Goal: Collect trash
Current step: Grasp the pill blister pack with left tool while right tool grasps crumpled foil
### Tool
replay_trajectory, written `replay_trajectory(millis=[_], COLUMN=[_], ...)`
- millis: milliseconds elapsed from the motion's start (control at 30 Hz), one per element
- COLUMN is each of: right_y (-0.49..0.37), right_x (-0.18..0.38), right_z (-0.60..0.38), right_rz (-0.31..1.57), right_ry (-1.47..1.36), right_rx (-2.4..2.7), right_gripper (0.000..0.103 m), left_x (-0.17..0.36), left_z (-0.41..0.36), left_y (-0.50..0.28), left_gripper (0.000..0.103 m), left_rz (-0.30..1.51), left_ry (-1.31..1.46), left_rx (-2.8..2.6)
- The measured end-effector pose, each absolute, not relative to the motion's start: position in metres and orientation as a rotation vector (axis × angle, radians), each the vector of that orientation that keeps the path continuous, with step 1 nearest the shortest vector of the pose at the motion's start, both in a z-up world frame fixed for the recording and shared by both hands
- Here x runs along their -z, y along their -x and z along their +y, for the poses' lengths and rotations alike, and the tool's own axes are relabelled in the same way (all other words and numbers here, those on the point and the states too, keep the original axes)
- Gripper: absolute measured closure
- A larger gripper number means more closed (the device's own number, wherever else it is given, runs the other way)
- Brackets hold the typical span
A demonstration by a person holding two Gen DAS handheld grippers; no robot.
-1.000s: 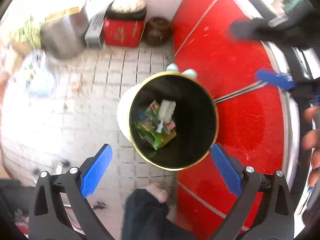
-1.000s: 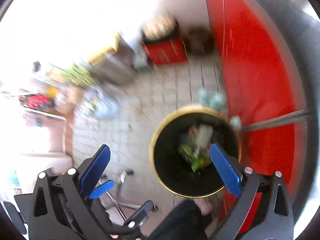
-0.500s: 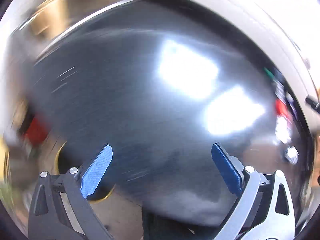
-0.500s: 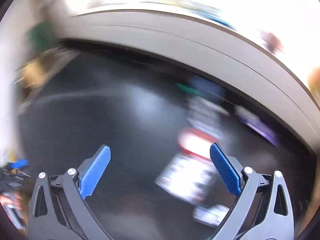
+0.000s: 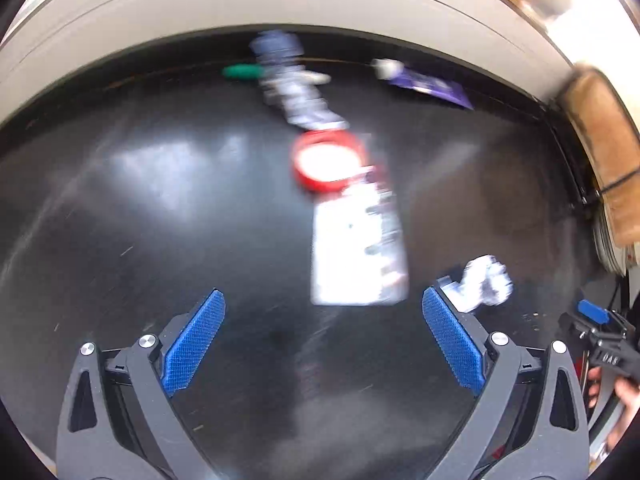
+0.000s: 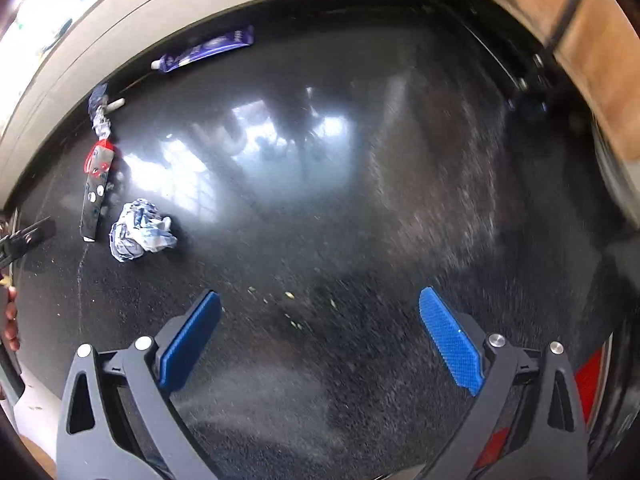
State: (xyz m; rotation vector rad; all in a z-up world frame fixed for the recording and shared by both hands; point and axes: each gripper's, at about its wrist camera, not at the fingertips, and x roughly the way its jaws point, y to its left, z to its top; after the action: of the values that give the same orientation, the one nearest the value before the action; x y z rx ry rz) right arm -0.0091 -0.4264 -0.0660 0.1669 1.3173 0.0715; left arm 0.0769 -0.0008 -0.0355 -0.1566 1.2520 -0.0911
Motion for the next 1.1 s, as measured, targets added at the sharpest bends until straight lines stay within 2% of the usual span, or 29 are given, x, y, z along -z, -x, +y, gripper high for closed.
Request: replay_trajectory(millis=[167,367,400,433,533,600,667,700,733,800,867,967,1000,1100], right_y=[-0.004,-0.024,-0.027,-0.031,-0.043,-0.051,-0.061,-0.063,-0.067,-0.069,-0.07,-0.076,-0.077,-0.077], right_x=[0.064,0.081,0.083,0.084,0.089,0.092,0.096,0.097,0.098,0.094,0.089,0.088,0.088,0.083], right_z=[-0.42,-0.356,-0.347,-0.335,-0.307,-0.294,-0.282,-0.279,-0.274,-0.267,-0.263,-0.268,-0.271,-0.275], right_rz=[1.314,1.337,1.333,1.328,1.308,1.3,1.311,1.311,1.302,1.261,1.241,1.287,1.298,1.28], right_ry=[-0.14,-0.017,-0.002,0.028,0.135,0.171,0.202,0.208,0.225,0.263,0.27,0.174,0.135,0.137], right_rx=[-0.142,-0.354,-0.376,-0.413,-0.483,-0.506,-0.545,-0.554,-0.56,-0.566,-0.583,-0.593,-0.59,-0.578], right_gripper=[0.007,0.007,0.007,0.007,0.007,0.007,0.007,0.009,0.014,0.034,0.078,0.079,0.08,0.08], left_x=[0.057,0.076,0.078,0.081,0.079,0.074,0.07,0.069,0.069,0.073,0.072,0.071,0.07,0.065], left_z=[-0.035,-0.03,-0.026,-0.023,-0.013,-0.008,-0.007,-0.009,-0.011,-0.019,-0.025,-0.028,-0.028,-0.029], left_y=[-0.101,-0.117,-0.117,-0.119,-0.115,-0.114,-0.11,-0.108,-0.105,-0.104,-0.099,-0.088,-0.085,-0.081], left_gripper=[0.007,0.007,0.01,0.015,0.04,0.065,0.076,0.076,0.076,0.077,0.077,0.078,0.093,0.092], left_rz=[1.325,1.379,1.383,1.388,1.362,1.354,1.358,1.358,1.359,1.35,1.345,1.342,1.34,1.335], left_ry=[0.094,0.018,0.012,0.015,0.005,0.023,0.063,0.061,0.062,0.045,0.037,0.056,0.061,0.066], left_rx=[0.073,-0.01,-0.018,-0.021,-0.016,0.001,0.032,0.033,0.044,0.052,0.061,0.054,0.05,0.04])
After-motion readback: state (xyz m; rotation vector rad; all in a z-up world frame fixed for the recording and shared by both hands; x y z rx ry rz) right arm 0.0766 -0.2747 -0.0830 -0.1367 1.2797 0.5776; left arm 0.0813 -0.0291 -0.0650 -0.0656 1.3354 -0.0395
